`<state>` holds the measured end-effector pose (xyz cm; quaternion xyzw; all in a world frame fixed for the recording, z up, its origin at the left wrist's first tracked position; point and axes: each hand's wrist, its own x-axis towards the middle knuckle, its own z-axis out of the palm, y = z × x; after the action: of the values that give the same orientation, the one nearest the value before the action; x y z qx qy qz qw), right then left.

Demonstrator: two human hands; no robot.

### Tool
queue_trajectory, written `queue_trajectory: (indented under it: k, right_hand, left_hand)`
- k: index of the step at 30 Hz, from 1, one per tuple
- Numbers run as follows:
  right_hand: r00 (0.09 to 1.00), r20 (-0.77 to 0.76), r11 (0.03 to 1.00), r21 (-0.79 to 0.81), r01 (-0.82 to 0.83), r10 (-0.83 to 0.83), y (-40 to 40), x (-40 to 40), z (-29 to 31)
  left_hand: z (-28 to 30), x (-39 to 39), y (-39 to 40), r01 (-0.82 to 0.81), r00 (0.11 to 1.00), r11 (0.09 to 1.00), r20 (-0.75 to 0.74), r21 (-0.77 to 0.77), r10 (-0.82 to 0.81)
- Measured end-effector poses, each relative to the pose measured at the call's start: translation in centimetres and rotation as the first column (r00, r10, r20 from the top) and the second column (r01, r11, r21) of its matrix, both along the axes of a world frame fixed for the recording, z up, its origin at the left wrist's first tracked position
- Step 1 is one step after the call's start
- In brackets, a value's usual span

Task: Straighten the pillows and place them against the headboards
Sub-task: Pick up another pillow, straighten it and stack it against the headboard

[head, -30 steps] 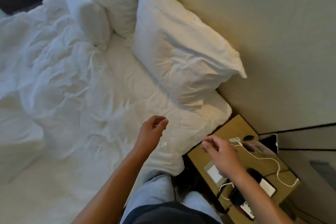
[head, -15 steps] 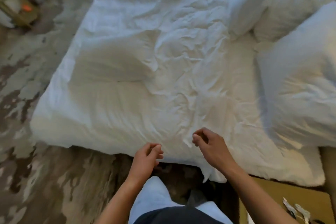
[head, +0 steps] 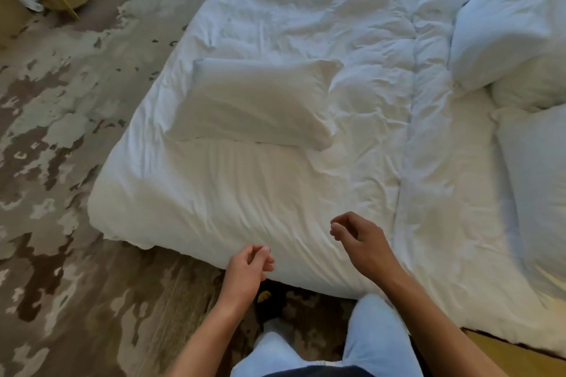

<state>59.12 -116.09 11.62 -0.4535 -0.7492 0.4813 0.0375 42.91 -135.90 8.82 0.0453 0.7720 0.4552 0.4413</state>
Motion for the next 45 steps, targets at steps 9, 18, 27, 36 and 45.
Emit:
queue_trajectory:
  k: [9,18,27,36,45]
  right_hand:
    - [0.988,0.073,0.990,0.008,0.138,-0.138,3.5,-1.9,-0.5]
    - [0.995,0.086,0.997,-0.061,0.048,-0.043,16.1,-13.0,-6.6]
    - [0.966,0.035,0.967,0.004,-0.255,0.254,35.6,-37.8,-14.4]
    - [0.915,0.260,0.911,0.198,-0.362,0.308,53.2,-55.3,-21.2]
    - [0.764,0.502,0.863,0.065,-0.501,0.405,56.4,-53.3,-28.5]
  left_hand:
    - [3.0,-7.2,13.6,0.193,0.981,0.968,-0.058,0.162,-0.186]
    - [0.5,-17.8,23.2,0.093,0.992,0.986,-0.099,0.142,-0.079]
    - [-6.2,-34.3,36.3,-0.066,0.983,0.990,-0.177,-0.122,0.044]
    - [-15.0,-47.9,53.3,0.317,0.777,0.788,-0.333,-0.527,-0.535]
    - [-19.9,-47.9,54.5,0.377,0.574,0.554,-0.282,-0.743,-0.769]
